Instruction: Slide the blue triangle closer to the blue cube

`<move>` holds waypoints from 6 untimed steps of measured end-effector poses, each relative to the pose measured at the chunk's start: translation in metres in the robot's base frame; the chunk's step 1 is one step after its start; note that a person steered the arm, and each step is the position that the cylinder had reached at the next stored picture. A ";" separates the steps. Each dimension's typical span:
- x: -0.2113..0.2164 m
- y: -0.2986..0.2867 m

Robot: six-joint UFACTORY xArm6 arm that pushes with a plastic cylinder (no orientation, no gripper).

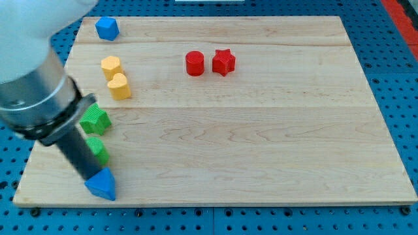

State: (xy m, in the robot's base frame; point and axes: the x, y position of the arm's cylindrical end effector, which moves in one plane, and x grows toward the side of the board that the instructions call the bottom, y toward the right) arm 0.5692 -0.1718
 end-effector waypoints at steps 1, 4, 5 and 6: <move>-0.043 -0.014; 0.041 -0.038; 0.040 0.029; -0.009 0.056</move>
State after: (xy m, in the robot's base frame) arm 0.5605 -0.1161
